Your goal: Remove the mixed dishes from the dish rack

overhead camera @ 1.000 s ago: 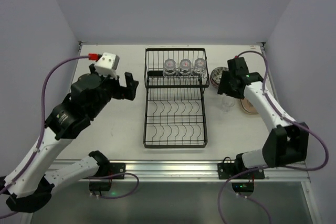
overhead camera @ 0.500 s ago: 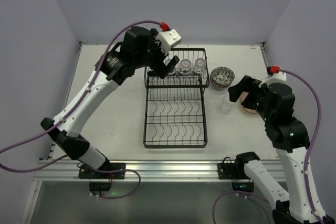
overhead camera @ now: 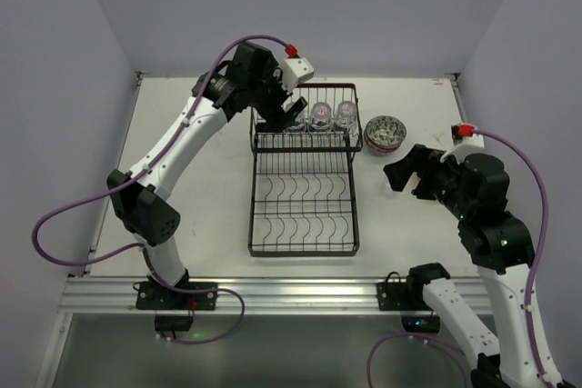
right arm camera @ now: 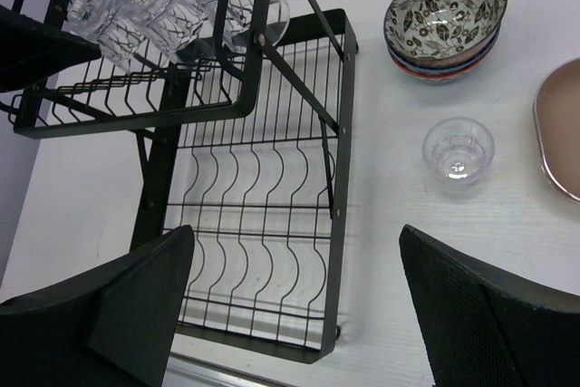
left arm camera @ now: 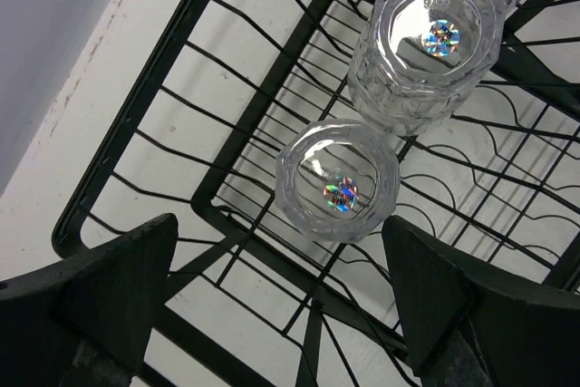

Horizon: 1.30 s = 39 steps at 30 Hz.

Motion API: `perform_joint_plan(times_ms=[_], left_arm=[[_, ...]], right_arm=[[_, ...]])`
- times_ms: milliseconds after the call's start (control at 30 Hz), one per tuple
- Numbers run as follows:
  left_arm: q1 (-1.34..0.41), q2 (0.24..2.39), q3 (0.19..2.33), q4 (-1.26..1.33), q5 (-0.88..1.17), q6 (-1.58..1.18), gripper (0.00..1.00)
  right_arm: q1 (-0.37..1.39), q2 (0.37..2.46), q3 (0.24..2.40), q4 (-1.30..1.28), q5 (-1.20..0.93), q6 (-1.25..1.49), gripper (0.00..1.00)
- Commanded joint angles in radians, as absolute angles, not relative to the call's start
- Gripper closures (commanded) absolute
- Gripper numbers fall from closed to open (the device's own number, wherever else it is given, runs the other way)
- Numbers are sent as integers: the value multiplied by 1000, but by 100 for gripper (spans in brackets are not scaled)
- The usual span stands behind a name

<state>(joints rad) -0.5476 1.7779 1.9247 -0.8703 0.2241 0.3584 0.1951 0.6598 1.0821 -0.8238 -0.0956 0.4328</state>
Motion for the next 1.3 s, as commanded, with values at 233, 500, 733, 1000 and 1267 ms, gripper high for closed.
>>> perform_joint_plan(times_ms=[233, 500, 733, 1000, 1267], left_arm=[[-543, 1876, 2019, -896, 339, 379, 6], [-545, 1859, 1990, -854, 357, 374, 16], [-543, 1865, 1994, -857, 373, 371, 55], [-545, 1799, 2014, -848, 347, 341, 93], [-543, 1587, 1932, -600, 273, 172, 100]], right_arm=[[192, 655, 1071, -819, -143, 403, 4], [192, 666, 1062, -802, -161, 405, 4], [192, 672, 1058, -802, -164, 402, 5], [192, 672, 1063, -798, -173, 405, 5], [192, 649, 1078, -749, -245, 436, 4]])
